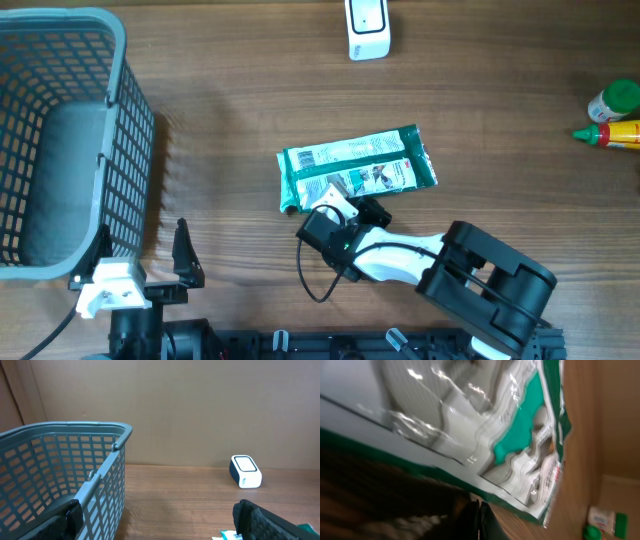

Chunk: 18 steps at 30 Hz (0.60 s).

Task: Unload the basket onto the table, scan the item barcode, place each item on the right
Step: 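Push the gloves pack with the right gripper to reposition it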

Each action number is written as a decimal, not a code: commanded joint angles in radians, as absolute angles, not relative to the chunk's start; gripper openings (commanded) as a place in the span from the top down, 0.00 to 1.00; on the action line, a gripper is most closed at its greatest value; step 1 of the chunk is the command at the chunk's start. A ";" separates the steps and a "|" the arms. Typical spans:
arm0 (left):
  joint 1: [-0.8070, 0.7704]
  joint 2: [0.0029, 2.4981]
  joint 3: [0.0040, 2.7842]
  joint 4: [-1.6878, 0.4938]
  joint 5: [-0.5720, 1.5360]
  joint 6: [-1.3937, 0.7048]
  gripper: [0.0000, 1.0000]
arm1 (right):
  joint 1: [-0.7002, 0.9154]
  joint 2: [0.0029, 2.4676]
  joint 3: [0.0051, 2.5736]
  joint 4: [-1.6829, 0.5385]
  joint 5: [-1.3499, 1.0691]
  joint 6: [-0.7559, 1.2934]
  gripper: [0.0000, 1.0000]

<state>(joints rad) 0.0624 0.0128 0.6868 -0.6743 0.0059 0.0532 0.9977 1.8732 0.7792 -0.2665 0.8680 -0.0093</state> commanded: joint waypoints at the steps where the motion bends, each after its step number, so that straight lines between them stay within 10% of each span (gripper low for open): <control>1: 0.070 0.005 0.684 -0.672 0.003 0.044 0.00 | 0.988 1.908 0.757 -0.295 0.921 0.041 0.96; 7: 0.070 0.005 0.684 -0.672 0.003 0.044 0.00 | 0.988 1.714 0.780 -0.297 0.979 0.055 0.95; 8: 0.070 0.005 0.684 -0.672 0.003 0.044 0.00 | 0.989 1.680 0.780 -0.305 0.962 0.050 0.85; 11: 0.070 0.005 0.684 -0.672 0.003 0.044 0.00 | 0.992 1.617 0.780 -0.342 0.836 0.011 0.00; 18: 0.070 0.005 0.684 -0.672 0.003 0.044 0.00 | 1.069 1.613 0.777 -0.397 0.632 0.006 0.00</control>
